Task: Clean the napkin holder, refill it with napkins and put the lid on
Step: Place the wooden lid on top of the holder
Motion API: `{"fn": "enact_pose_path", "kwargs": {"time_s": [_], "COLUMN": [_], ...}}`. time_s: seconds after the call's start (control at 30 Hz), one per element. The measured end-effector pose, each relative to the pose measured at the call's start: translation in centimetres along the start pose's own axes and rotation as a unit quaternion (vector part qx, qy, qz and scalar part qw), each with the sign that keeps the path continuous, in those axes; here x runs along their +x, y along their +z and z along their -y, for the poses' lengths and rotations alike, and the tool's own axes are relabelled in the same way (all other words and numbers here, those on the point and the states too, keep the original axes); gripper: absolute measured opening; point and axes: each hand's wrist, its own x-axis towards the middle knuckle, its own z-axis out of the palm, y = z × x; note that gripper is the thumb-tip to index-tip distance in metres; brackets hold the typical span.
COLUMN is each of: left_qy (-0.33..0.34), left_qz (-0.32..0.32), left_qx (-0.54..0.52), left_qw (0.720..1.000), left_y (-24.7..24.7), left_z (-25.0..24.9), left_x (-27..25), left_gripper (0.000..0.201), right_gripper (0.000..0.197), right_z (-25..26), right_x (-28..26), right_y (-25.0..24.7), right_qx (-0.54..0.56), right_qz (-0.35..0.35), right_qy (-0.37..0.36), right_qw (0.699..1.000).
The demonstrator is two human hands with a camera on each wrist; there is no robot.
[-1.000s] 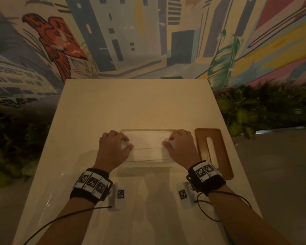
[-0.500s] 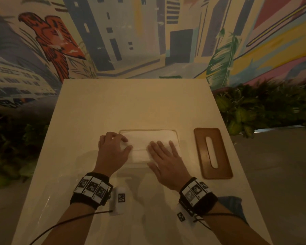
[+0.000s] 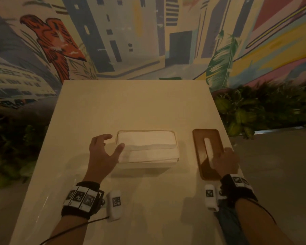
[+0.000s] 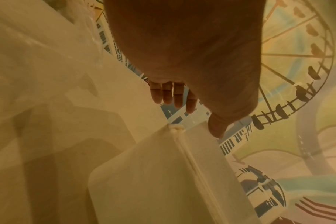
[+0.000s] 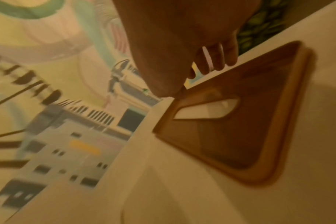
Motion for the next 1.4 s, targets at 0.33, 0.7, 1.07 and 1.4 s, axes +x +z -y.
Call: {"fn": "enact_pose_path", "kwargs": {"time_s": [0.33, 0.7, 1.07, 1.4], "left_qy": [0.012, 0.060, 0.071, 0.054], "left_qz": [-0.016, 0.028, 0.018, 0.026], "left_qx": [0.013, 0.029, 0.009, -0.002], "left_qw": [1.000, 0.997, 0.997, 0.998], "left_y": [0.0, 0.1, 0.1, 0.9], "left_z": [0.5, 1.3, 1.2, 1.5], "left_x": [-0.8, -0.3, 0.8, 1.6], "left_gripper": [0.043, 0.016, 0.010, 0.015], "right_gripper": [0.032, 0.036, 0.017, 0.054], "right_z": [-2.6, -3.4, 4.0, 12.0], "right_x": [2.4, -1.3, -8.5, -13.0], "right_y": [1.1, -3.8, -9.9, -6.6], "right_qx": [-0.030, 0.342, 0.431, 0.050], "right_qz": [0.009, 0.157, 0.151, 0.100], "right_qy": [0.038, 0.066, -0.174, -0.579], "right_qw": [0.999, 0.924, 0.872, 0.808]}}
